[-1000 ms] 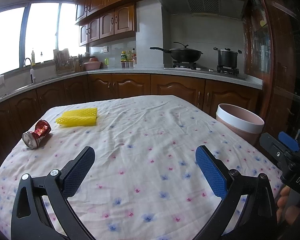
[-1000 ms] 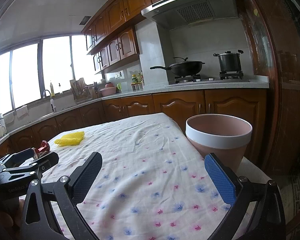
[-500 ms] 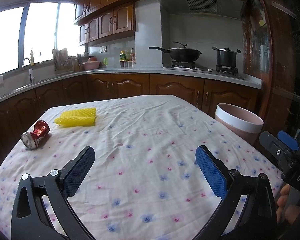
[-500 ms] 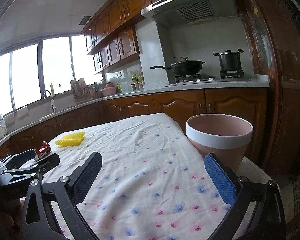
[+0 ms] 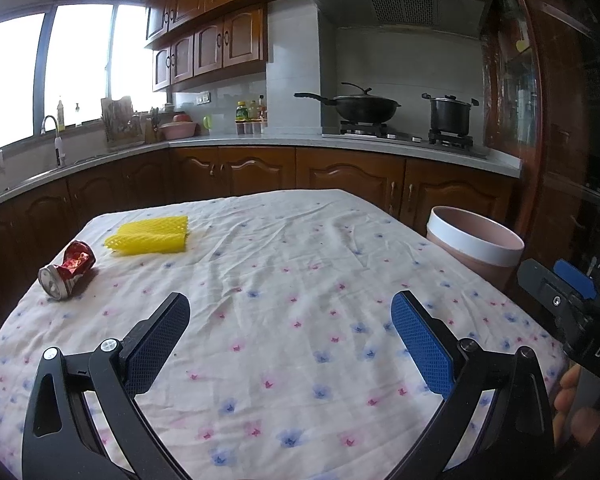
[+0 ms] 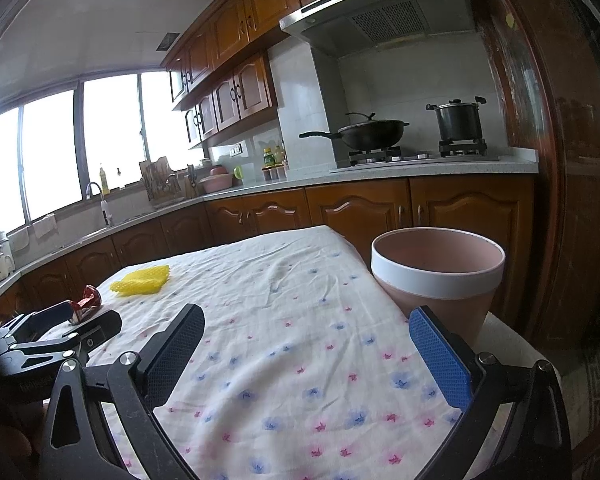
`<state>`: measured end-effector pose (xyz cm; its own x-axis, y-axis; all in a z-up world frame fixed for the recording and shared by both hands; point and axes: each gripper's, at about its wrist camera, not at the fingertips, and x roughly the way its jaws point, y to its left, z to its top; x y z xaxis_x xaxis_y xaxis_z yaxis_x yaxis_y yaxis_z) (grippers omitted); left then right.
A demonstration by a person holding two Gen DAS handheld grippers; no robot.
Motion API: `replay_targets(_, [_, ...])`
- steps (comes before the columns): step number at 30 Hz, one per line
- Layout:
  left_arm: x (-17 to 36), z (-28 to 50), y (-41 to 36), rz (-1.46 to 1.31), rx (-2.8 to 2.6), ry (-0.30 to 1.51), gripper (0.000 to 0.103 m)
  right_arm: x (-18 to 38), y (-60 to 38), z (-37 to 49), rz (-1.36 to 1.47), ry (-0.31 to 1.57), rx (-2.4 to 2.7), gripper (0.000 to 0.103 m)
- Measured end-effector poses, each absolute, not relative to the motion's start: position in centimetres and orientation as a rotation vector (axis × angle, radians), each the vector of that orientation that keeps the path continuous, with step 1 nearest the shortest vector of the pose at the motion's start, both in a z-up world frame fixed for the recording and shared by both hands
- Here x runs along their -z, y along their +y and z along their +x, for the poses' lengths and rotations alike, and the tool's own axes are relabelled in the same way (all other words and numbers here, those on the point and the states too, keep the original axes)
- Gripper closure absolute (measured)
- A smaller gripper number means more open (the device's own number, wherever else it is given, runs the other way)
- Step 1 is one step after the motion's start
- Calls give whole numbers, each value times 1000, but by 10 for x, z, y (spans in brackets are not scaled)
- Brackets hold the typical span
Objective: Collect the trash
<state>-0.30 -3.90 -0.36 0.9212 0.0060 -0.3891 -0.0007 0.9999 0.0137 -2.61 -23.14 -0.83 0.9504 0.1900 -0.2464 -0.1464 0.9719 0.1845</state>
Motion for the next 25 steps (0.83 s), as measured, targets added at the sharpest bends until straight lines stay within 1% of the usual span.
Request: replay_targets(25, [4,4,-33,-1,14,430,0,4,-228,-13,174,312,-180,0])
